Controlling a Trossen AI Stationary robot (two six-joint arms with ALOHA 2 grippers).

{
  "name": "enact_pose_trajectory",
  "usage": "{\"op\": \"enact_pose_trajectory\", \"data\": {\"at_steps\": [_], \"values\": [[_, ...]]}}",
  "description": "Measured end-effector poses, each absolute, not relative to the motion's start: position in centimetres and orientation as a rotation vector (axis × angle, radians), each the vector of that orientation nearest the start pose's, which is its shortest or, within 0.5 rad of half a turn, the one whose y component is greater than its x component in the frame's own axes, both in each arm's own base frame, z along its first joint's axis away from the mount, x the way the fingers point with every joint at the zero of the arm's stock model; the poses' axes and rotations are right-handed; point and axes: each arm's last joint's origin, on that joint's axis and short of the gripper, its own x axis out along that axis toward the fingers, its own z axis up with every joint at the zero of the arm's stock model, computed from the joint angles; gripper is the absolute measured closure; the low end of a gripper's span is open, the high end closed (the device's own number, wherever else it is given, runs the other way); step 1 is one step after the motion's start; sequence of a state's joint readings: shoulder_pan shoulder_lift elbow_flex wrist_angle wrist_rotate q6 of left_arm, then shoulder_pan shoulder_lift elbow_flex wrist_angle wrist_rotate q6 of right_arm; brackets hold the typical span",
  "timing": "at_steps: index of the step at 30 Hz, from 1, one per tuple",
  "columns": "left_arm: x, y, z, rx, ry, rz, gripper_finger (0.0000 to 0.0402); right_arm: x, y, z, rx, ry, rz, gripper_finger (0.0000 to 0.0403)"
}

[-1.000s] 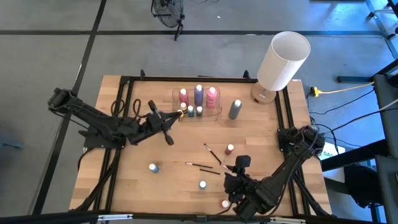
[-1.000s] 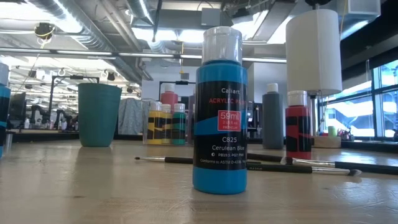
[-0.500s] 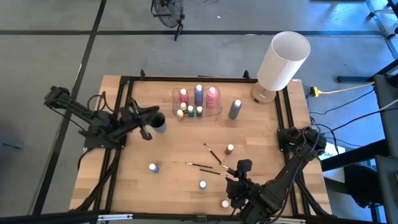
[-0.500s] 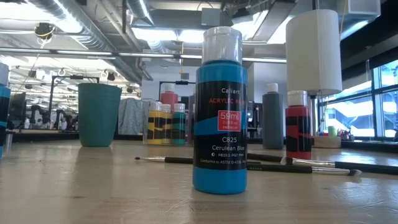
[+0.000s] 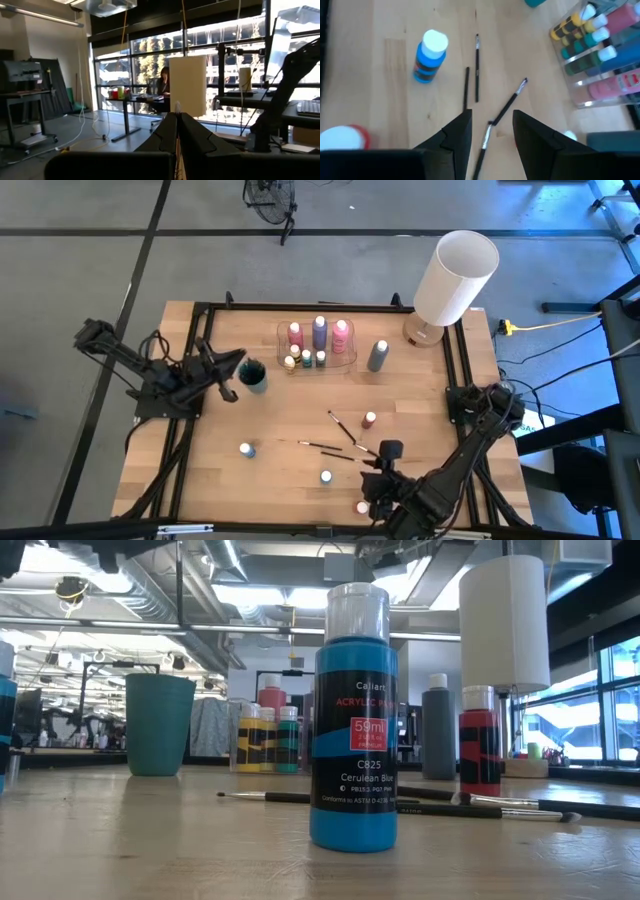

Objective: Pick & Place Paint Supplies
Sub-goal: Put the black paint brush into the green cup

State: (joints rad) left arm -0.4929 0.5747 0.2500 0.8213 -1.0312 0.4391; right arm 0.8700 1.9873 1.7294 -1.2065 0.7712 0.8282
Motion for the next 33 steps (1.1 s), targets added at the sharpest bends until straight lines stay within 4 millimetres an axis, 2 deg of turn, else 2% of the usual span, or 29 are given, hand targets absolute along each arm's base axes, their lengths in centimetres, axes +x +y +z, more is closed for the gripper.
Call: {"op": "enact_pose_trajectory", "data": {"at_steps": [8, 14, 21, 26, 33], "values": [[11.3, -3.5, 25.0, 0.052, -0.242, 0.567, 0.0399, 25.9, 29.2, 25.2, -0.251, 0.892, -0.302, 0.0259], [11.3, -3.3, 23.0, 0.095, -0.185, 0.602, 0.0399, 25.8, 29.6, 25.3, -0.215, 0.874, -0.293, 0.0259], [10.6, -2.9, 20.4, 0.055, -0.215, 0.615, 0.0399, 26.1, 29.4, 25.3, -0.252, 0.858, -0.297, 0.0259], [10.6, -3.0, 20.4, 0.057, -0.228, 0.581, 0.0399, 26.1, 29.4, 25.3, -0.264, 0.859, -0.293, 0.0259], [10.6, -2.9, 20.2, 0.026, -0.206, 0.624, 0.0399, 26.1, 29.4, 25.3, -0.268, 0.859, -0.29, 0.0259]]}}
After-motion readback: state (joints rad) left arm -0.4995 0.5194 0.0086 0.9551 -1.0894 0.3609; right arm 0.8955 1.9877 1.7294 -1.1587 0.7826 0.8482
